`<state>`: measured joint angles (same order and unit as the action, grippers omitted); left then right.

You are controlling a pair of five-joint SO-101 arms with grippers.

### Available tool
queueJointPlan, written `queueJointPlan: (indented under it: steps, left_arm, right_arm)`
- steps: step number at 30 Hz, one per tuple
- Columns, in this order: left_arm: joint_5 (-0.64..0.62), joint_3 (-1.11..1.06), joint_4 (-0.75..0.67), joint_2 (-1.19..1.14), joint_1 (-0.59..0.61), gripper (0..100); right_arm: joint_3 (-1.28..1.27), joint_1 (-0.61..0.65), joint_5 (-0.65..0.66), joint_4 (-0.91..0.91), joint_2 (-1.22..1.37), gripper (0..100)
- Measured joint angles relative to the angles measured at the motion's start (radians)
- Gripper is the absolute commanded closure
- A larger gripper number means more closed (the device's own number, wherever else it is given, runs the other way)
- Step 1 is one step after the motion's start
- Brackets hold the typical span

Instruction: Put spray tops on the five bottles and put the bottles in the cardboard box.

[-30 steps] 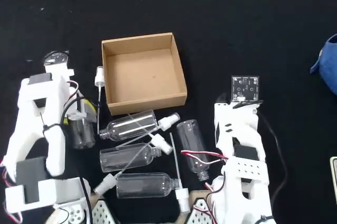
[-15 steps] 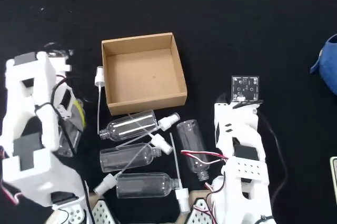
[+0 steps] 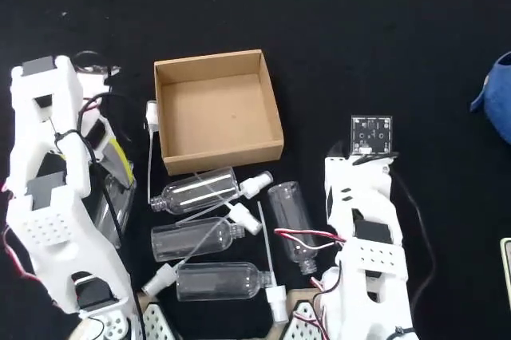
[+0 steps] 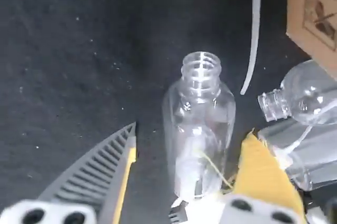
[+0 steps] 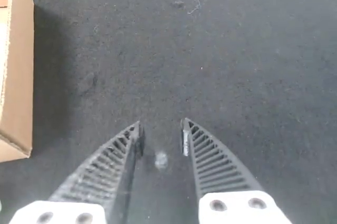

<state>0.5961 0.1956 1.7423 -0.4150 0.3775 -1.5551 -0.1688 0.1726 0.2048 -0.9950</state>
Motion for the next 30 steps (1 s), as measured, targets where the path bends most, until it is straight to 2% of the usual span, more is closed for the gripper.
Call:
queueJointPlan:
  steps: [9,17,30]
  left_arm:
    - [0.046,-0.103,-0.029,0.035,-0.032,81]
    - [0.003,-0.347,-0.258,0.184,-0.040,81]
    - [-0.006,-0.348,-0.270,0.127,-0.061,82]
  right_arm:
    - [0.000,0.000,0.000,0.000,0.000,89.0]
    - [0.000,0.000,0.000,0.000,0.000,89.0]
    - [0.000,0.000,0.000,0.000,0.000,89.0]
